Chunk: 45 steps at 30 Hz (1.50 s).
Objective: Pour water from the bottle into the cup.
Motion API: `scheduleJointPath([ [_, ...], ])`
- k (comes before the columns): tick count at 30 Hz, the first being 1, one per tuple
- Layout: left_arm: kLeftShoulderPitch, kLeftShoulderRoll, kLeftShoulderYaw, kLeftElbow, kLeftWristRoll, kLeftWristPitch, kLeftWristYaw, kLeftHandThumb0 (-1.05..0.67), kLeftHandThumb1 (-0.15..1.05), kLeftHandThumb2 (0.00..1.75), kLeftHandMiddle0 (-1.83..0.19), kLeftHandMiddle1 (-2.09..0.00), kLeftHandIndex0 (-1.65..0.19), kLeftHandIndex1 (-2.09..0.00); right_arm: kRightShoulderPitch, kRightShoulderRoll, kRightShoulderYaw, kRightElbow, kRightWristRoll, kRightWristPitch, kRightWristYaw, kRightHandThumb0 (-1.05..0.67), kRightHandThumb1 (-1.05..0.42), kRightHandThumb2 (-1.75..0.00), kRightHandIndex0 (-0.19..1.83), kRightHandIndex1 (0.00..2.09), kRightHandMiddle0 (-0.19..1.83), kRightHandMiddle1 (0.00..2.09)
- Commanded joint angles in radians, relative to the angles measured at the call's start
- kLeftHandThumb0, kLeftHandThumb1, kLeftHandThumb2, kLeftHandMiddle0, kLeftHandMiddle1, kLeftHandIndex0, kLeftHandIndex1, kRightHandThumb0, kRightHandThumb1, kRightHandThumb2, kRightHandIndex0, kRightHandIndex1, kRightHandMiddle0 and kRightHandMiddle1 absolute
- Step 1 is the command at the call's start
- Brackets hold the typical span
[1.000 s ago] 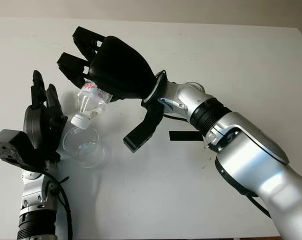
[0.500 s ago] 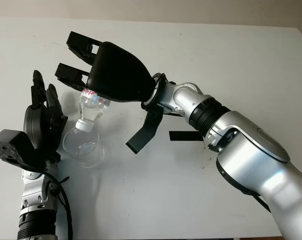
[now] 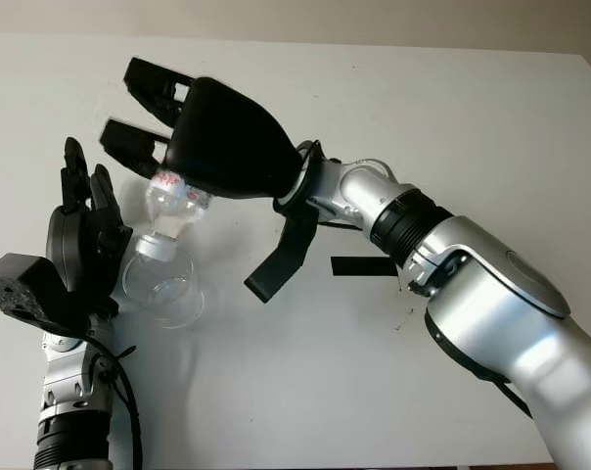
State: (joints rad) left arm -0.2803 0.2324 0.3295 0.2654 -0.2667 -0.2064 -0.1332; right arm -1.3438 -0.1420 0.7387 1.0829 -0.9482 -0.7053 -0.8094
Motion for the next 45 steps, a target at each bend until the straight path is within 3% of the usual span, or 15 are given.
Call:
scheduleJointPath([
  [1, 0.011, -0.008, 0.0, 0.019, -0.002, -0.004, -0.004, -0.74, 1.05, 0.75, 0.13, -0.05, 0.18, -0.04, 0.006, 0.014, -0.053, 0.017, 0.072, -0.042, 0.062, -0.24, -1.02, -0.25, 0.95, 2.09, 0.59, 2.09],
  [4, 0.013, -0.006, -0.001, 0.017, 0.004, -0.005, -0.001, -0.73, 1.05, 0.75, 0.14, -0.05, 0.18, -0.04, 0.025, 0.028, -0.122, 0.04, 0.185, -0.083, 0.19, -0.19, -0.77, -0.71, 1.28, 2.09, 0.88, 2.09],
  [7, 0.014, -0.006, -0.001, 0.014, 0.001, -0.001, -0.002, -0.74, 1.05, 0.75, 0.13, -0.05, 0.18, -0.04, 0.047, 0.041, -0.182, 0.046, 0.273, -0.09, 0.291, -0.15, -0.6, -1.03, 1.44, 2.09, 1.1, 2.09],
  [10, 0.018, -0.007, -0.002, 0.006, 0.001, 0.002, -0.002, -0.73, 1.05, 0.76, 0.14, -0.05, 0.19, -0.04, 0.068, 0.046, -0.234, 0.043, 0.344, -0.086, 0.391, -0.13, -0.56, -1.11, 1.5, 2.09, 1.24, 2.09],
  [15, 0.019, -0.007, -0.001, 0.006, 0.005, -0.002, 0.002, -0.72, 1.05, 0.76, 0.13, -0.06, 0.18, -0.04, 0.111, 0.05, -0.329, 0.029, 0.482, -0.059, 0.597, -0.09, -0.66, -0.94, 1.39, 2.09, 1.13, 2.09],
  [18, 0.019, -0.007, -0.001, 0.005, 0.003, -0.002, 0.0, -0.72, 1.05, 0.76, 0.13, -0.06, 0.19, -0.04, 0.149, 0.071, -0.417, 0.021, 0.629, -0.029, 0.769, -0.07, -0.75, -0.75, 1.33, 2.09, 1.01, 2.09],
  [21, 0.025, -0.007, 0.001, 0.001, -0.001, -0.001, -0.002, -0.72, 1.05, 0.76, 0.13, -0.06, 0.19, -0.04, 0.2, 0.095, -0.534, -0.062, 0.842, 0.152, 1.018, -0.11, -0.97, -0.35, 1.28, 2.09, 0.98, 2.09],
  [23, 0.028, -0.009, 0.001, -0.005, -0.002, 0.001, -0.001, -0.72, 1.05, 0.75, 0.13, -0.05, 0.19, -0.04, 0.236, 0.096, -0.586, -0.147, 0.942, 0.288, 1.132, -0.14, -1.03, -0.24, 1.25, 2.09, 0.98, 2.09],
  [27, 0.028, -0.017, -0.001, -0.009, -0.003, 0.0, 0.002, -0.72, 1.05, 0.76, 0.13, -0.06, 0.18, -0.05, 0.33, 0.075, -0.688, -0.397, 1.15, 0.715, 1.276, -0.14, -1.05, -0.29, 1.26, 2.09, 0.99, 2.09],
  [33, 0.034, -0.026, -0.007, -0.016, 0.003, -0.005, 0.002, -0.7, 1.05, 0.78, 0.14, -0.05, 0.19, -0.05, 0.481, 0.014, -0.763, -0.701, 1.262, 1.061, 1.288, -0.17, -1.05, -0.33, 1.32, 2.09, 0.98, 2.09],
  [40, 0.042, -0.024, -0.002, -0.022, 0.001, -0.004, 0.001, -0.7, 1.05, 0.78, 0.13, -0.06, 0.18, -0.05, 0.584, -0.011, -0.823, -0.869, 1.313, 1.206, 1.243, -0.18, -1.05, -0.36, 1.49, 2.09, 0.99, 2.09],
  [45, 0.05, -0.016, -0.005, -0.025, 0.001, -0.005, -0.016, -0.71, 1.05, 0.8, 0.15, -0.05, 0.19, -0.02, 0.64, -0.038, -0.849, -0.914, 1.326, 1.192, 1.253, -0.31, -1.05, -0.36, 1.65, 2.09, 0.91, 2.09],
])
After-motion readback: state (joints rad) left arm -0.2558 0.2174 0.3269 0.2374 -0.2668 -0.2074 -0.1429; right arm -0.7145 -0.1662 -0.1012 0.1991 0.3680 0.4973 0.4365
